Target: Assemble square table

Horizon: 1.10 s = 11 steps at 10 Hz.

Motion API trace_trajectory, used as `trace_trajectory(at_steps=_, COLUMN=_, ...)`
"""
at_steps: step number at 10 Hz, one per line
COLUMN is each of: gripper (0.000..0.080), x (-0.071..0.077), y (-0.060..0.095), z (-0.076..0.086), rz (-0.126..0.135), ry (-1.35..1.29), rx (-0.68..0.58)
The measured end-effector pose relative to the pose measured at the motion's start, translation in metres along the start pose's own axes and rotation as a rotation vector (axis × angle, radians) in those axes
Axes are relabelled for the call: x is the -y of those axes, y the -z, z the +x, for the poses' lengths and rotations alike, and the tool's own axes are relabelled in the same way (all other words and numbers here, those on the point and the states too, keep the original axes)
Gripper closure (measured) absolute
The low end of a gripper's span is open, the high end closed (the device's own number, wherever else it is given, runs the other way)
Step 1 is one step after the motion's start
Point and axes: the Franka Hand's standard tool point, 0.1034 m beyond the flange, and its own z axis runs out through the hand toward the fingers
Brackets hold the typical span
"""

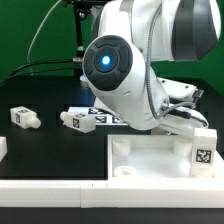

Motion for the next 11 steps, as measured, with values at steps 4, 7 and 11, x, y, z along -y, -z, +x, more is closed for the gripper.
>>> trace_trajectory(at_steps=4, gripper=0.0514, x=-0.013, y=0.082, z=-0.025, rz=0.036, ry=0.075, rx=-0.145)
trace_trajectory(at_steps=7, gripper=0.0514, x=-0.005, y=0.091, z=-0.021, rz=0.064, ry=0.1, rx=-0.373)
trace_trajectory(at_steps=11, gripper=0.0514, x=0.006, y=0.17, z=-0.034, rz=0.103, ry=0.231, rx=-0.631)
